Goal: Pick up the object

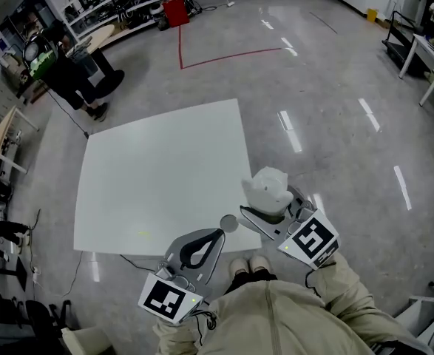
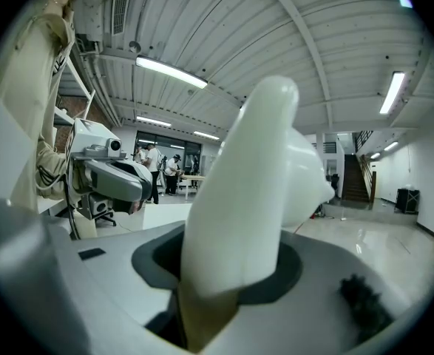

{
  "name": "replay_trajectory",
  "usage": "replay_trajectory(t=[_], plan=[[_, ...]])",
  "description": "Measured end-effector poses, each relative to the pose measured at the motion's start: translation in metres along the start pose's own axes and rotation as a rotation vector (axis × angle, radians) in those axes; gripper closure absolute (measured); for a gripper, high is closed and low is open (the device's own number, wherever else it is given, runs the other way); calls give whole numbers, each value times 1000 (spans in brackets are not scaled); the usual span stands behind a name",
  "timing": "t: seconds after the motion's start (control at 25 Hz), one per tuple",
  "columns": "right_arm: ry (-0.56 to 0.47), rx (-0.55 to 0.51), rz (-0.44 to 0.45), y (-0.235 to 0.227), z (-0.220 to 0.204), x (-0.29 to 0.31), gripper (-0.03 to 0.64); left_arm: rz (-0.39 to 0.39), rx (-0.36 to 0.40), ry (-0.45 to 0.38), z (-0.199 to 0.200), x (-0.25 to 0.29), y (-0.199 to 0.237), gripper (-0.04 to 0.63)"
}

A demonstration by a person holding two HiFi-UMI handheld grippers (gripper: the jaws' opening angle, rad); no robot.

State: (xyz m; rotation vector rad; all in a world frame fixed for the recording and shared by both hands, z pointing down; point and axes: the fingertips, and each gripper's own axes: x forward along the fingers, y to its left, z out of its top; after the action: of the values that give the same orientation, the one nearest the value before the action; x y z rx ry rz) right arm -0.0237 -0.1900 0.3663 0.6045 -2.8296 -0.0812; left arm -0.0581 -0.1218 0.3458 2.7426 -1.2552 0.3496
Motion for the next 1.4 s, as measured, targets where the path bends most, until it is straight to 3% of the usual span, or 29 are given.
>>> replay_trajectory(t=[0.48,1.04,1.2,1.32,1.4], plan=[[-63,9,-52,39,12,-52,443,-15,46,-28,0,-33,-53,588],[-82,16,-92,175,4,-132,443,-38,28,-35,-44,-131,-160,588],[-95,11,-102,200,7,-149,443,-24,54,-79,-48,-150,-177,588],[-91,3,-96,214,4,-159,443,-32,21,-41,-55,-158,-195,588],[-91,4,-97,219,5,-165,443,-26,31,-57,-52,-163,-199,588]])
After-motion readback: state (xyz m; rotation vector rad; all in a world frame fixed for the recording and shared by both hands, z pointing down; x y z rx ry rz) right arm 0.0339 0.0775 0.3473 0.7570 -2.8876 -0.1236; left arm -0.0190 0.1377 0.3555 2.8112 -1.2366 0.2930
